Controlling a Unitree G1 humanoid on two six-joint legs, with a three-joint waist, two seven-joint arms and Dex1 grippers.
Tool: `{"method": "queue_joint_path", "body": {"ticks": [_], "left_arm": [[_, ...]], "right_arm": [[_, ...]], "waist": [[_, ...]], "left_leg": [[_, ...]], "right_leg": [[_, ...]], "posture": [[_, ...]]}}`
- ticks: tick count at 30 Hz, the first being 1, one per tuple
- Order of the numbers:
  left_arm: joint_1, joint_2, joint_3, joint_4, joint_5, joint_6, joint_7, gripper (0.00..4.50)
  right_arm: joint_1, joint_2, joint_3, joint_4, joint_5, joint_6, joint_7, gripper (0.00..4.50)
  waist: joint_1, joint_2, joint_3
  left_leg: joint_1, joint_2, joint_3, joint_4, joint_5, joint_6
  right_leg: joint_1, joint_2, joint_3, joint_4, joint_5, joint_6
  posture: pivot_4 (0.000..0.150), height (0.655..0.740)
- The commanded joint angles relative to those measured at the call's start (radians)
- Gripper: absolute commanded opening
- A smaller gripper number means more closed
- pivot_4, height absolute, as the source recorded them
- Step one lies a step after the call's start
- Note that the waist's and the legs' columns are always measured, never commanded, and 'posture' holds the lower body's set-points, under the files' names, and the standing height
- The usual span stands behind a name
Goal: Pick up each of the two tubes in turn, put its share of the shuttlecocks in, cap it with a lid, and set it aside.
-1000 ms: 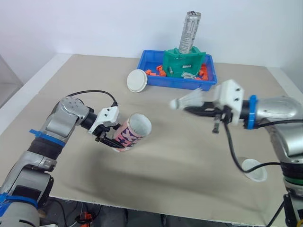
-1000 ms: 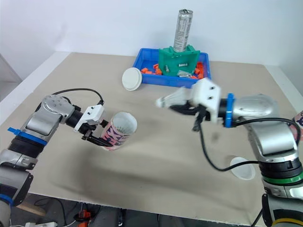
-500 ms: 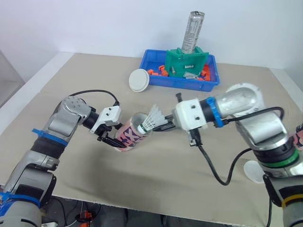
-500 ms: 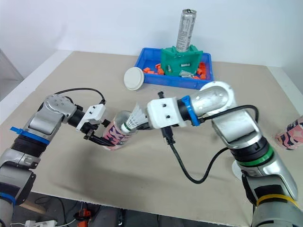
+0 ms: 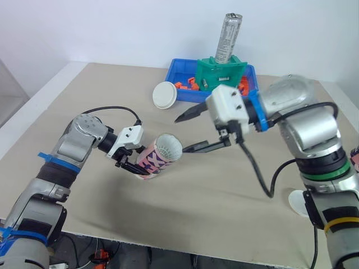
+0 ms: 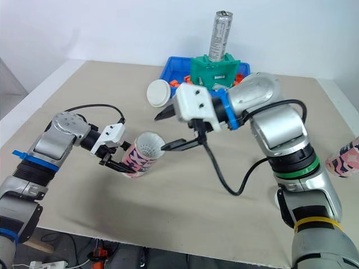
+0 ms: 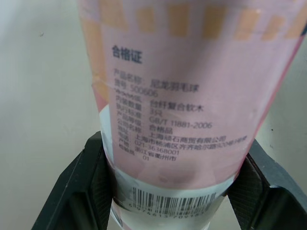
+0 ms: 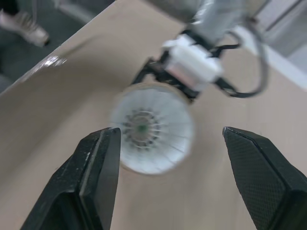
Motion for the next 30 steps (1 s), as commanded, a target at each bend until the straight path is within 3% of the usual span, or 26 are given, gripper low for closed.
{"method": "queue_joint_path", "body": {"ticks": [1,6,17,24,30], "left_arm": [[0.003,-0.017,-0.029,0.011,0.008,-0.008,0.002,2.93],[0.004,-0.016,-0.031,0.012,0.008,-0.013,0.002,2.93],[0.009,-0.014,-0.029,0.008,0.009,-0.012,0.002,2.93],[0.011,-0.022,-0.016,0.002,0.009,-0.002,0.008,2.93],[0.018,-0.002,-0.001,-0.014,0.001,0.012,0.008,2.93]], "right_arm": [[-0.028,0.006,-0.016,-0.017,0.016,0.004,0.011,2.48],[-0.032,0.015,0.027,-0.021,-0.008,-0.016,0.043,0.06],[-0.152,0.129,0.289,0.133,-0.273,-0.180,0.099,0.02],[-0.208,0.275,0.368,0.257,-0.317,-0.176,0.142,0.02],[-0.211,0.345,0.319,0.276,-0.247,-0.093,0.176,0.02]], "waist": [[0.000,0.000,0.000],[0.000,0.000,0.000],[-0.001,0.000,0.000],[0.000,0.000,0.000],[0.000,0.000,0.000]], "left_leg": [[0.000,0.000,0.000,0.000,0.000,0.000],[0.000,0.000,0.000,0.000,0.000,0.000],[0.000,0.000,0.000,0.000,0.000,0.000],[0.000,0.000,0.000,0.000,0.000,0.000],[0.000,0.000,-0.001,0.001,0.000,-0.001]], "right_leg": [[0.000,0.000,0.000,0.000,0.000,0.000],[0.000,0.000,0.000,0.000,0.000,0.000],[-0.001,0.000,0.000,0.001,0.000,0.000],[-0.001,0.000,0.000,0.003,0.001,0.003],[-0.003,0.000,-0.001,0.009,0.000,0.001]], "posture": [[0.150,0.7275],[0.150,0.7275],[0.150,0.7275],[0.150,0.7275],[0.150,0.7275]]}}
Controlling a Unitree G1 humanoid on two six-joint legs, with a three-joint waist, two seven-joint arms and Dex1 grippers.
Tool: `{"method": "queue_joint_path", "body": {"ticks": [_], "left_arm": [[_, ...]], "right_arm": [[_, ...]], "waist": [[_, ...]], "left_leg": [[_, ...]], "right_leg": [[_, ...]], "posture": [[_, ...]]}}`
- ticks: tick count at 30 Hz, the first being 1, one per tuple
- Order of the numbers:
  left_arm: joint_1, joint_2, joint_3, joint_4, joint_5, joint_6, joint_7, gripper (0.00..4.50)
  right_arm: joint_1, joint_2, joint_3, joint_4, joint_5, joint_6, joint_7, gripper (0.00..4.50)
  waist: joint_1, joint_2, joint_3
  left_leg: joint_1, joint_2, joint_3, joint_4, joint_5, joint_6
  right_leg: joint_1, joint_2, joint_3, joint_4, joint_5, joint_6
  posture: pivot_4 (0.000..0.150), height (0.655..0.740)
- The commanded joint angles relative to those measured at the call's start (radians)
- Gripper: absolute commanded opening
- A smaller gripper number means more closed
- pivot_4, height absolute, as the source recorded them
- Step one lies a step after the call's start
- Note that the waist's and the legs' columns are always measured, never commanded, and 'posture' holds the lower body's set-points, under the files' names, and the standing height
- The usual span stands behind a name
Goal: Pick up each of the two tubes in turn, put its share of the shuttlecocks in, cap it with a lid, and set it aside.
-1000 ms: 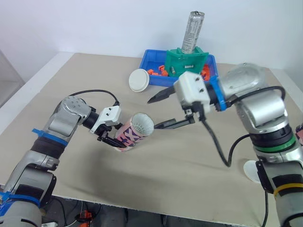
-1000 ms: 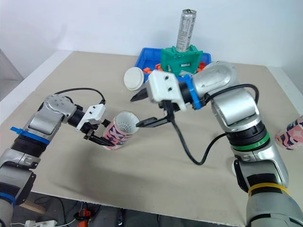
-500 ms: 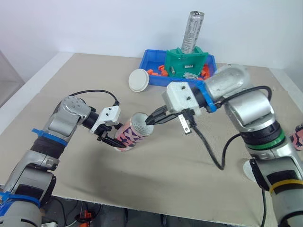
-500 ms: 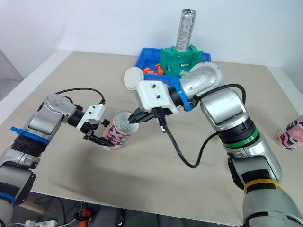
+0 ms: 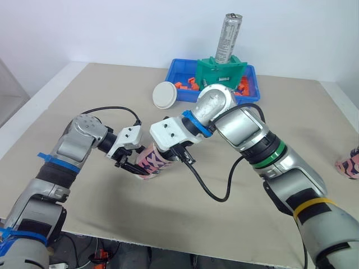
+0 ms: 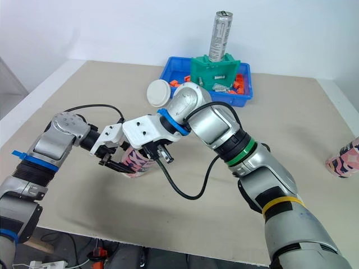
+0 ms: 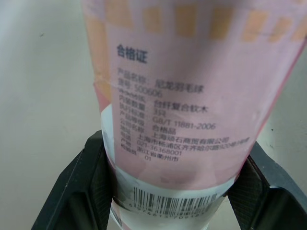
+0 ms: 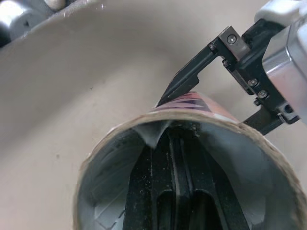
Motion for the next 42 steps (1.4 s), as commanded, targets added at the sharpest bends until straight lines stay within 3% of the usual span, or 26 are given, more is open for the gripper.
{"method": "queue_joint_path", "body": {"ticks": [1,10,18,22,26,31,37,42], "left_arm": [[0.014,-0.004,-0.003,-0.013,0.001,0.013,0.003,2.93],[0.007,-0.022,0.002,-0.009,-0.005,0.014,0.013,2.93],[0.016,-0.087,0.076,-0.047,-0.074,0.006,0.063,2.93],[0.041,-0.124,0.108,-0.101,-0.122,0.021,0.103,2.93],[0.124,-0.220,0.108,-0.164,-0.172,0.030,0.180,2.93],[0.227,-0.318,0.062,-0.190,-0.135,-0.009,0.292,2.93],[0.287,-0.429,0.039,-0.197,-0.130,-0.014,0.416,2.93],[0.300,-0.451,0.041,-0.196,-0.126,-0.014,0.467,2.93]], "right_arm": [[-0.018,0.022,-0.045,-0.044,0.065,0.035,0.045,0.02],[-0.064,-0.102,-0.216,-0.043,0.158,0.140,0.057,0.02],[0.034,-0.506,-0.378,-0.142,0.284,0.144,0.078,0.02],[0.094,-0.629,-0.446,-0.131,0.273,0.155,0.053,0.02],[0.282,-0.811,-0.473,-0.129,0.228,0.140,0.072,1.27],[0.549,-1.021,-0.496,-0.150,0.263,0.067,0.078,3.26],[0.740,-1.082,-0.576,-0.145,0.274,0.053,0.061,3.26],[0.919,-1.093,-0.647,-0.191,0.262,0.064,0.028,3.26]], "waist": [[0.000,0.000,0.000],[0.001,-0.001,0.000],[-0.001,-0.003,0.002],[-0.006,-0.003,0.003],[-0.016,-0.003,0.003],[-0.013,0.002,0.006],[-0.022,0.004,0.006],[-0.026,0.004,0.006]], "left_leg": [[0.000,0.000,0.000,0.000,0.000,0.000],[-0.001,0.000,-0.001,-0.001,0.000,0.000],[-0.005,0.000,0.002,0.000,0.000,-0.001],[-0.013,0.001,0.000,-0.001,0.000,-0.001],[-0.013,0.001,0.000,-0.003,-0.001,0.001],[-0.014,0.000,0.002,-0.001,-0.002,0.001],[-0.009,0.001,0.003,0.000,0.000,0.001],[-0.008,0.001,0.004,0.001,0.005,0.000]], "right_leg": [[-0.001,0.000,0.000,0.003,-0.001,-0.001],[-0.004,0.001,-0.001,0.005,-0.002,-0.003],[-0.006,-0.001,-0.001,0.003,-0.003,-0.003],[-0.014,0.000,-0.002,0.005,-0.003,-0.005],[-0.013,0.000,-0.003,0.005,-0.004,-0.006],[-0.014,-0.001,-0.002,0.004,-0.005,-0.005],[-0.010,0.000,-0.001,0.004,-0.004,0.001],[-0.010,0.000,0.000,0.004,-0.001,0.001]], "posture": [[0.150,0.7275],[0.150,0.7275],[0.150,0.7275],[0.150,0.7275],[0.150,0.7275],[0.150,0.7275],[0.150,0.7275],[0.150,0.7275]]}}
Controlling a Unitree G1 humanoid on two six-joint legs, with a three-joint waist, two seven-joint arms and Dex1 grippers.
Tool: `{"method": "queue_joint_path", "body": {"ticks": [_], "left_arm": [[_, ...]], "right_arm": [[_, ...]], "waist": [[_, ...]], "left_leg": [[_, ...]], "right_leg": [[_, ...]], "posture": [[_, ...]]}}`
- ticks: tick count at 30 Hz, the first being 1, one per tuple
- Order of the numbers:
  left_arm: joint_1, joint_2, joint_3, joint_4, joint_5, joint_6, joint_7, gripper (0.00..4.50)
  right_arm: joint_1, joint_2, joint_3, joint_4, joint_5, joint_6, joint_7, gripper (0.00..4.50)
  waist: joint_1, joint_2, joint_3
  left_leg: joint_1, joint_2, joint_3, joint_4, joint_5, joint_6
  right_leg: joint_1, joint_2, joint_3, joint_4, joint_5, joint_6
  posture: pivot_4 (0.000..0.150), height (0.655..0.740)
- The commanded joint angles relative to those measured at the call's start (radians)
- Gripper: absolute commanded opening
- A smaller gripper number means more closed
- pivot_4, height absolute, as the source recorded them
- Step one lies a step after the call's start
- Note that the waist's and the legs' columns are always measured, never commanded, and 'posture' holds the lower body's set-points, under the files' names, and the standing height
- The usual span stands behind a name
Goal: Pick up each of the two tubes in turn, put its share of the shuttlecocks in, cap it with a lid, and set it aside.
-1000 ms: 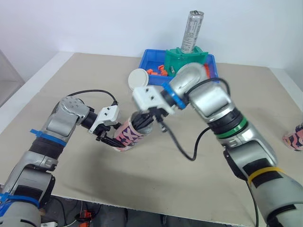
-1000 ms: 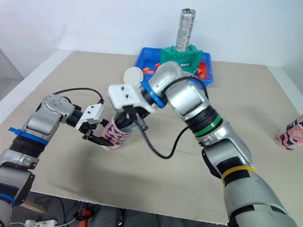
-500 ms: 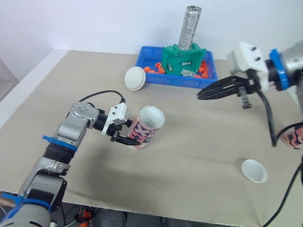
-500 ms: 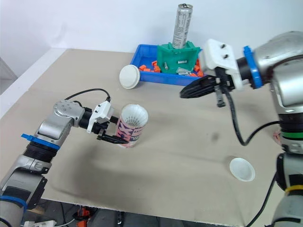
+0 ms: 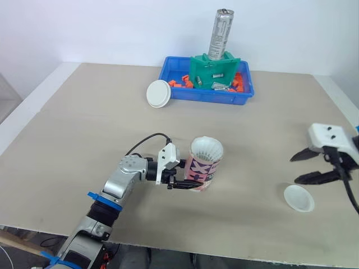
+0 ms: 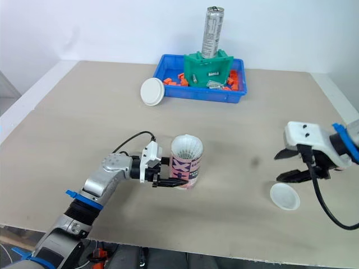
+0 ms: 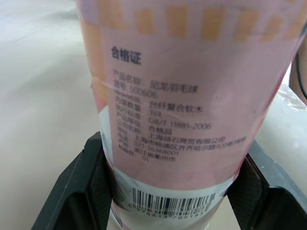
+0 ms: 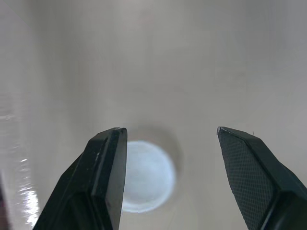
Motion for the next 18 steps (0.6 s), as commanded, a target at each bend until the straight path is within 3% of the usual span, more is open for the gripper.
{"method": "queue_joint_path", "body": {"ticks": [1,5,18], "left_arm": [[0.008,0.004,0.012,-0.035,-0.008,-0.007,0.025,2.93],[0.024,0.028,0.007,-0.056,-0.018,0.011,0.016,2.93],[-0.009,0.063,0.013,-0.054,-0.030,0.022,0.006,2.93]], "right_arm": [[0.075,-0.029,-0.077,-0.032,0.000,0.005,-0.003,3.26],[0.112,0.002,-0.070,-0.035,-0.031,0.000,-0.046,3.26],[-0.057,0.139,0.099,0.165,-0.190,-0.042,-0.061,3.26]], "waist": [[0.000,0.000,0.000],[-0.002,0.000,0.000],[-0.002,0.000,0.000]], "left_leg": [[0.000,0.000,0.000,0.000,0.001,0.000],[0.001,0.000,0.001,0.000,0.002,-0.001],[0.002,0.000,0.001,-0.001,0.003,-0.002]], "right_leg": [[0.000,0.000,0.000,0.000,0.000,0.000],[0.000,0.000,0.002,0.000,0.001,-0.001],[0.001,0.000,0.002,0.000,0.003,0.002]], "posture": [[0.150,0.7275],[0.150,0.7275],[0.150,0.7275]]}}
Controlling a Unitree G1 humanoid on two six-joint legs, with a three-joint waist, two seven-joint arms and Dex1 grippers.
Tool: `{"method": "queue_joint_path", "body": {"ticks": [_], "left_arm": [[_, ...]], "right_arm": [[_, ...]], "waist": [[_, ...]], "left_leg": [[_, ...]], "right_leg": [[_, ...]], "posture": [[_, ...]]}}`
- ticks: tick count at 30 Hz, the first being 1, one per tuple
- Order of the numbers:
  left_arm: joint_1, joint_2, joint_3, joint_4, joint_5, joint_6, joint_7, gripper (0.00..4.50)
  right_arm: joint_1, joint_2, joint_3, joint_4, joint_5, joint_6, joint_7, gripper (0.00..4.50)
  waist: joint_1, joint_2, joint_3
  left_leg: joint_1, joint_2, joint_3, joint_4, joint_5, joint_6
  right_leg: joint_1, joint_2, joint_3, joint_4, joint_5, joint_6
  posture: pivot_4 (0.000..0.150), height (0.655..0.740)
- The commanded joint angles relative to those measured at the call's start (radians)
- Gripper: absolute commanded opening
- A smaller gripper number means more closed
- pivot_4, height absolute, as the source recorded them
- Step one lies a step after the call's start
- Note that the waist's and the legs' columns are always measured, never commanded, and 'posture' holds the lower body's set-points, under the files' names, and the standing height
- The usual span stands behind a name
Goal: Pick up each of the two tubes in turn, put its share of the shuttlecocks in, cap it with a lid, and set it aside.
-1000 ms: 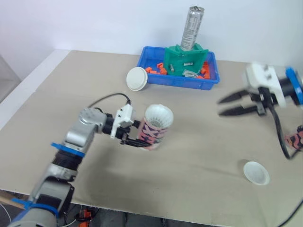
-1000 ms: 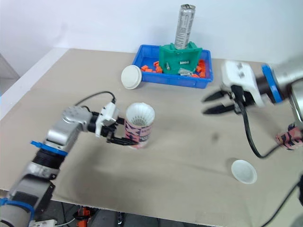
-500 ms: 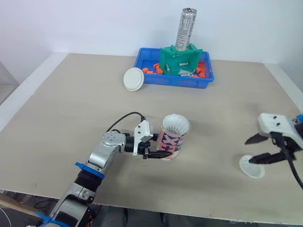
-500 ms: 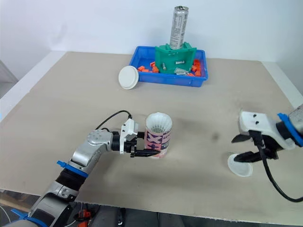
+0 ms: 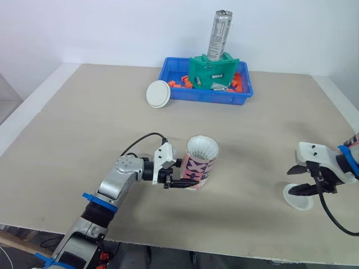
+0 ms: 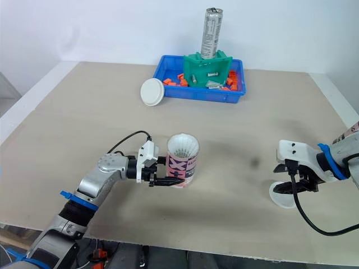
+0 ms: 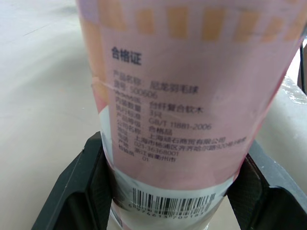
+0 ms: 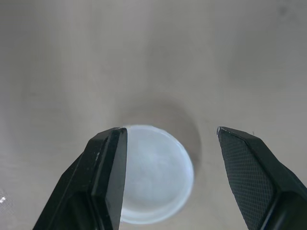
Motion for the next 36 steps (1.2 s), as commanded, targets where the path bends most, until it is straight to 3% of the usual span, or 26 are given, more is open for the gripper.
{"method": "queue_joint_path", "body": {"ticks": [1,8,11,16,26,36], "left_arm": [[-0.020,0.006,0.012,-0.019,-0.009,-0.001,0.002,2.93],[-0.033,0.015,0.024,-0.021,-0.015,0.004,0.005,2.93],[-0.037,0.017,0.025,-0.017,-0.016,0.005,0.003,2.93],[-0.037,0.030,0.014,-0.017,-0.017,0.032,-0.017,2.93],[-0.072,0.037,-0.008,0.052,0.000,0.039,-0.051,2.93],[-0.107,0.014,-0.007,0.151,0.021,-0.040,-0.072,2.93]], "right_arm": [[-0.041,0.025,0.026,0.060,-0.048,-0.029,0.002,3.26],[-0.124,0.088,0.092,0.247,-0.140,-0.095,0.013,3.26],[-0.153,0.106,0.106,0.283,-0.155,-0.104,0.035,2.42],[-0.181,0.112,0.112,0.293,-0.161,-0.116,0.075,0.05],[-0.208,0.084,0.065,0.183,-0.112,-0.049,0.097,0.05],[-0.479,0.135,-0.001,-0.161,0.081,0.145,0.106,0.05]], "waist": [[0.000,0.000,0.000],[0.000,0.000,0.000],[0.000,-0.001,0.000],[0.000,-0.001,0.000],[0.000,0.000,0.000],[0.001,0.000,0.000]], "left_leg": [[0.000,0.000,0.000,0.000,0.000,0.000],[0.000,0.000,0.000,0.001,0.000,0.000],[0.001,0.000,0.000,0.001,0.000,0.000],[0.001,0.000,0.000,0.001,0.000,0.000],[0.002,0.000,0.000,0.001,0.000,0.000],[0.002,0.000,0.000,0.001,0.001,-0.001]], "right_leg": [[0.000,0.000,0.000,0.000,0.000,0.000],[0.001,0.000,0.000,0.000,0.001,0.001],[0.001,0.000,0.000,0.000,0.001,0.001],[0.002,0.000,0.000,0.000,0.001,0.001],[0.002,0.000,0.000,0.000,0.001,0.001],[0.002,0.000,0.000,0.000,0.000,-0.001]], "posture": [[0.150,0.7275],[0.150,0.7275],[0.150,0.7275],[0.150,0.7275],[0.150,0.7275],[0.150,0.7275]]}}
